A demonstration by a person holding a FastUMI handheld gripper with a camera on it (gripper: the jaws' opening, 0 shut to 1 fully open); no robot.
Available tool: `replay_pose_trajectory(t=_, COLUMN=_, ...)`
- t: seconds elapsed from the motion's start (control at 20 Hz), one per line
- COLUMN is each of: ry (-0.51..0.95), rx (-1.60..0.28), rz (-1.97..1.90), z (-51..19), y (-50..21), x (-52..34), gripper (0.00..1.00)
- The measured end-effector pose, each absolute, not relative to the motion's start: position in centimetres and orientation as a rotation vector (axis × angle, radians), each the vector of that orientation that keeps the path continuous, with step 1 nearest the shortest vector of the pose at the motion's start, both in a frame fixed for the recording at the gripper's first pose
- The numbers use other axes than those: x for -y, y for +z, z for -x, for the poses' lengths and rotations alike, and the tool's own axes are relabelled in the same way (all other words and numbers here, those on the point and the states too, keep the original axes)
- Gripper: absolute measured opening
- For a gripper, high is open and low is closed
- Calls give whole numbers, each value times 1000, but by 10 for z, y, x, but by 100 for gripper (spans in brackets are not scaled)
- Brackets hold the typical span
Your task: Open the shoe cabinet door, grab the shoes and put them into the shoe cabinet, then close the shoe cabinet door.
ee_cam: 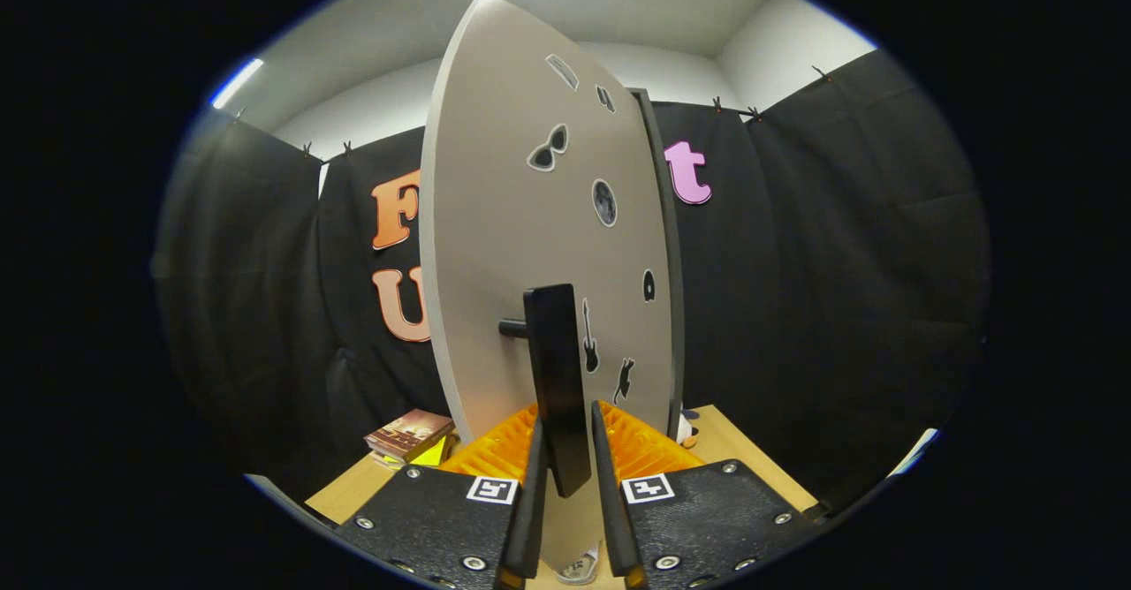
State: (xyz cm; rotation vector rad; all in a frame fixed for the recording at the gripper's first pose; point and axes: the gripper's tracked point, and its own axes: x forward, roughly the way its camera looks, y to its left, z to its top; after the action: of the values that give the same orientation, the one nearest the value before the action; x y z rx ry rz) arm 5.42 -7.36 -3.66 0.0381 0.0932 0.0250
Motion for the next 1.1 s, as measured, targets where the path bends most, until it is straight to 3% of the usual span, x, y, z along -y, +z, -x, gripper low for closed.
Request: replay_pose_trajectory(t=1.1, ry=-23, rx=-86, rz=6, z=-34, y=-31, x=134, gripper=29)
